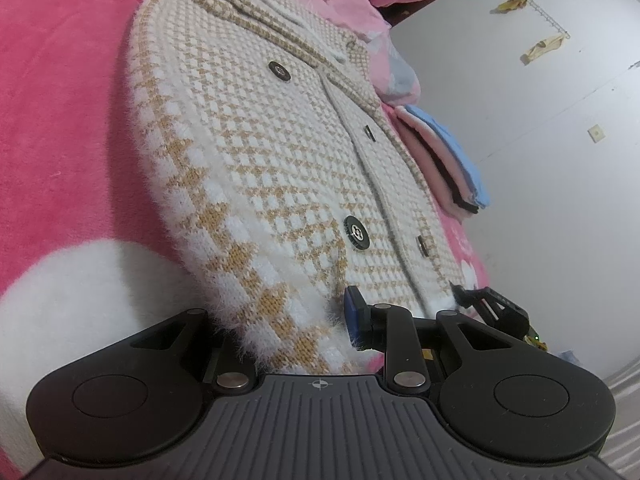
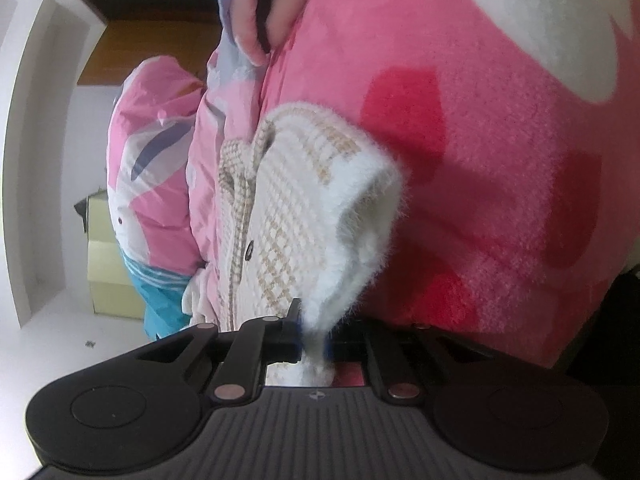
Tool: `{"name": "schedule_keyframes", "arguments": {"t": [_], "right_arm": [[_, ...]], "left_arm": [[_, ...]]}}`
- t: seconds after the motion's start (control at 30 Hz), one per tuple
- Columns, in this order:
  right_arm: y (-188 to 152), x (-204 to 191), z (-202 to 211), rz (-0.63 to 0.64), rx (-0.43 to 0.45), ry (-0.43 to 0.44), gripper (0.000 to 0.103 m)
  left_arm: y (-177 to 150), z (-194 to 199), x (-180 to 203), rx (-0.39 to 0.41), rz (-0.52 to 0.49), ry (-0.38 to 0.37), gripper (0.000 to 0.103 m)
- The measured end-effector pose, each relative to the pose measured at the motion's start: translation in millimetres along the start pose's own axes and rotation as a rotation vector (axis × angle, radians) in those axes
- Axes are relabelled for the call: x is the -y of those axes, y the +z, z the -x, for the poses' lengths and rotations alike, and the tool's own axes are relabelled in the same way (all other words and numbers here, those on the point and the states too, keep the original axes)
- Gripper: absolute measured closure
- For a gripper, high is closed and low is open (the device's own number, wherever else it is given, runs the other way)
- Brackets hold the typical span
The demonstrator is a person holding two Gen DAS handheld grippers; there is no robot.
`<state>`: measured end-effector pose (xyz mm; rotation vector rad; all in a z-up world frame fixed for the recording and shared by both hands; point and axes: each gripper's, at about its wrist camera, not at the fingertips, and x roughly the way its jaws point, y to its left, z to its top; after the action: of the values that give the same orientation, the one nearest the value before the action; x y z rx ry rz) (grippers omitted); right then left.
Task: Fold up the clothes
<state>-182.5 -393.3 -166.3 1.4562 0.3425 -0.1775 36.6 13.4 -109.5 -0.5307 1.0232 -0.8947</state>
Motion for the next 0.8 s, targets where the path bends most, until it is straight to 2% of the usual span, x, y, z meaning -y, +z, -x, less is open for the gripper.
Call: {"name": "schedule_keyframes", "arguments": {"t": [0.23,0.8], "right_arm": [[-1.6,-3.0,0.3,0.016,0.007,-0.007,0.095],[1.1,-9.8,2.0,0.074,-0.013,-0.035,0.094]], "left_arm": [[-1.6,0.0,9.0,-0.003,-0.017,0.046,0.079],[-14.1,-4.8,53.4,0.028,-0.204,0.28,0.078]]}}
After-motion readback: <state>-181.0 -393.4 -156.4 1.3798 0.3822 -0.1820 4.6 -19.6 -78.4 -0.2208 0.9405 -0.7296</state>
